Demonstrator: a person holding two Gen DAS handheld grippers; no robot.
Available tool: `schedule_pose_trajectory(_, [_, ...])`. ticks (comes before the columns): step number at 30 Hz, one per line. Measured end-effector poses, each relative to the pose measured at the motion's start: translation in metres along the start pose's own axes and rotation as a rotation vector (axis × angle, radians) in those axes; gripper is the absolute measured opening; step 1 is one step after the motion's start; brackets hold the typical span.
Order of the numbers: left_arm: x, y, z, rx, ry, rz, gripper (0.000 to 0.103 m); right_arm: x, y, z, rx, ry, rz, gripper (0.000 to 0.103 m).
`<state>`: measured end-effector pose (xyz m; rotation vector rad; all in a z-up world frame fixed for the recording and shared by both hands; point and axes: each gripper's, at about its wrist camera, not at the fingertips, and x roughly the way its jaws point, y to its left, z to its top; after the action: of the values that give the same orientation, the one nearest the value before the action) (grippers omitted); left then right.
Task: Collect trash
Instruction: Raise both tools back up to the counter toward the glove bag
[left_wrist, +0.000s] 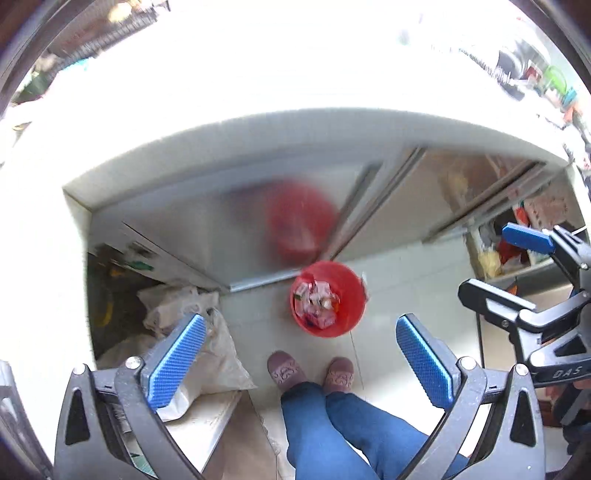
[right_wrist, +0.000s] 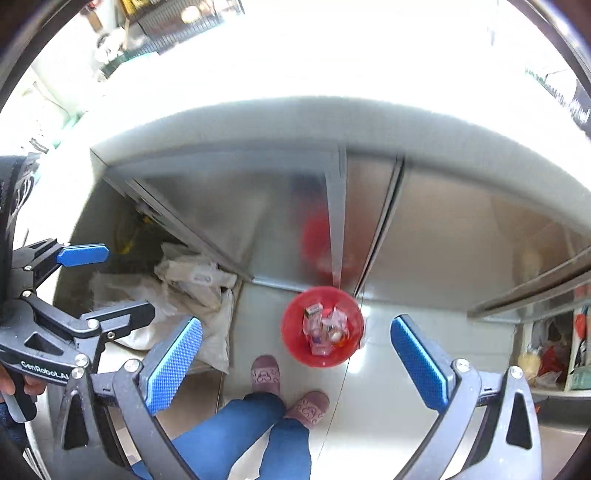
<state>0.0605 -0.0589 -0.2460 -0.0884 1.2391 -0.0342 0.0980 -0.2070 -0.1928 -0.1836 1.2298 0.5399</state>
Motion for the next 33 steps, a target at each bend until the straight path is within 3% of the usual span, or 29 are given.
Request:
schedule_pose_trajectory(8, [-0.083, 0.010, 0.018, -0.047, -0.123, 0.034, 0.103, -0.060, 0.017, 0.036, -0.038, -0.095, 0.000, 0.102])
schedule_pose_trajectory(17, [-0.147, 0.028, 0.036, -0.082, -0.211, 0.137, 0.103, -0.106, 0.041, 0.078, -0.137, -0.190, 0.046, 0.102])
schedule_pose_trajectory(21, [-0.163, 0.048, 0.044, -0.131, -0.236, 0.158, 0.103, -0.116, 0.051, 0.097, -0.177, -0.214, 0.084, 0.102])
schedule_pose_trajectory(33, [-0.166, 0.111, 0.097, -0.165, -0.237, 0.178, 0.103, -0.087, 0.088, 0.166, -0.248, -0.192, 0.129, 0.102])
